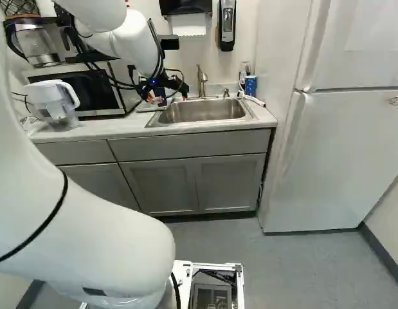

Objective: Rinse the cup and place it in the tray

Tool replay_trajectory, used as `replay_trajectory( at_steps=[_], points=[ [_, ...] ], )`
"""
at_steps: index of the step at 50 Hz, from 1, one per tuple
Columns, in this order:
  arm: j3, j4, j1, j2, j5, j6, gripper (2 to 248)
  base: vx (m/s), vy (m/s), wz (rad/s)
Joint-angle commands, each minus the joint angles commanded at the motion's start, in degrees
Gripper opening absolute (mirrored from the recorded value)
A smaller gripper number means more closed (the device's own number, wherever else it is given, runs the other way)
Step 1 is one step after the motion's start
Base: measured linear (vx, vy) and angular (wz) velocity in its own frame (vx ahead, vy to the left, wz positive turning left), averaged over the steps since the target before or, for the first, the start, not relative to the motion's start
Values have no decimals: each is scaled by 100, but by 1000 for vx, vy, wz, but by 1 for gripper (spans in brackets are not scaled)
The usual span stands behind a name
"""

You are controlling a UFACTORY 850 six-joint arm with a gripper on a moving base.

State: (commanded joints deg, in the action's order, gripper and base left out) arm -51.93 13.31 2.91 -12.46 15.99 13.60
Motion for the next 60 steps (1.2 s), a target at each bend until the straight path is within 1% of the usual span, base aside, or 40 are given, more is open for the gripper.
replay_trajectory(
  at_steps=[33, 46, 60],
  points=[
    [49, -14, -3, -4, -68, -14, 247, 0, 0, 0],
    [174, -49, -11, -13, -244, -50, 247, 0, 0, 0],
    [394, -112, -24, -30, -554, -114, 247, 0, 0, 0]
  ],
)
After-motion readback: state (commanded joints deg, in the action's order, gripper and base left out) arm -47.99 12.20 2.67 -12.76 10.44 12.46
